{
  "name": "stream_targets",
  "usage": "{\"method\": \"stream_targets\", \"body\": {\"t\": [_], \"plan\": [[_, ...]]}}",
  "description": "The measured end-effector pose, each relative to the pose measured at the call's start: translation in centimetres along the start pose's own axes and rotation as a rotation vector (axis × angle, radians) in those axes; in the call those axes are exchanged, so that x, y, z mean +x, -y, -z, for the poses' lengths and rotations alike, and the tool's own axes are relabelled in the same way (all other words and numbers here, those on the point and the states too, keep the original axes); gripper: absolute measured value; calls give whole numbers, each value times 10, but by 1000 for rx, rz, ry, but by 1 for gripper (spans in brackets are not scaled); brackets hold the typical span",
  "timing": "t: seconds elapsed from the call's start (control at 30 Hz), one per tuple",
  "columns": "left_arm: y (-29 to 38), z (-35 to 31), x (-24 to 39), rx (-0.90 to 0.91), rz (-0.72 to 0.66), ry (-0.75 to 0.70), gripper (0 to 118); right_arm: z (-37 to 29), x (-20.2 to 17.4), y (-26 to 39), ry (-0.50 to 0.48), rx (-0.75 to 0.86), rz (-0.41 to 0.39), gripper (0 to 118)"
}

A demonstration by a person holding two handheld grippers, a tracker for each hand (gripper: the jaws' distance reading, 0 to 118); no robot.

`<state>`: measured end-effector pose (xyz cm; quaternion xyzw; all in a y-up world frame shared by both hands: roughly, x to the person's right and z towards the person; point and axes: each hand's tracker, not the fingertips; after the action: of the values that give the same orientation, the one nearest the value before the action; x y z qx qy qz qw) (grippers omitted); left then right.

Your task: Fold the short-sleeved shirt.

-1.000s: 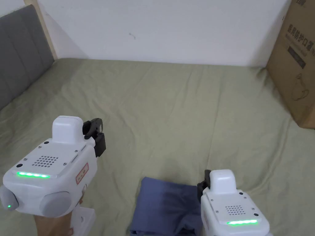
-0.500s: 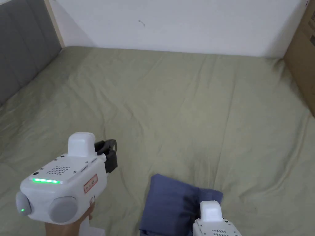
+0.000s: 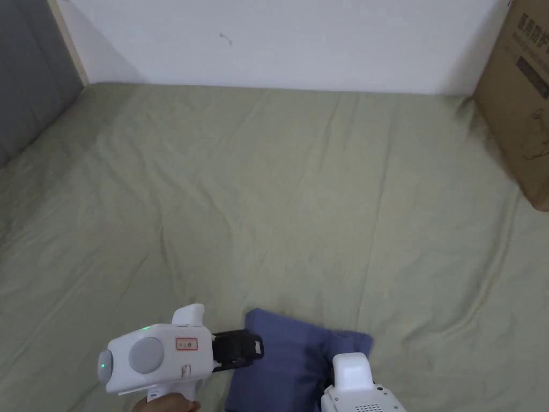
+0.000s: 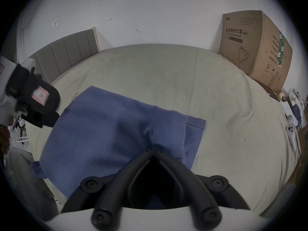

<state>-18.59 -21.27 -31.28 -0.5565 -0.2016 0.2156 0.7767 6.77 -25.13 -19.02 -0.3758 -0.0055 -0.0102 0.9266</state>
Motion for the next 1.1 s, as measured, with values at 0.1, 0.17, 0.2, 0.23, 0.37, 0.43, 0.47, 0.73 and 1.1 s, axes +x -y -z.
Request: {"method": "stream_targets", "body": {"t": [0.1, 0.17, 0.2, 0.23, 0.37, 0.43, 0.47, 0.73, 1.1], "plan": [[3, 15, 1, -43, 3, 34, 93, 1, 1, 1, -4, 1, 0, 0], [5, 21, 4, -55, 20, 46, 78, 1, 1, 1, -6, 2, 1, 0], [7, 21, 5, -58, 31, 47, 73, 1, 2, 1, -8, 2, -3, 0], [7, 21, 6, -58, 36, 50, 62, 1, 2, 2, -10, 2, -9, 0], [7, 15, 8, -67, 19, 105, 26, -2, 5, -2, -34, -2, -36, 0], [6, 8, 14, -52, 18, 86, 24, -9, 8, -8, -41, 1, -35, 0], [3, 5, 12, -34, 29, 94, 23, -13, 9, -11, -46, 9, -34, 0], [-43, -65, -31, 63, 104, -26, 23, -54, 21, -55, -11, 186, -48, 0], [-127, -184, -199, 163, 39, -422, 23, -71, 16, -119, 30, 352, -25, 0]]}}
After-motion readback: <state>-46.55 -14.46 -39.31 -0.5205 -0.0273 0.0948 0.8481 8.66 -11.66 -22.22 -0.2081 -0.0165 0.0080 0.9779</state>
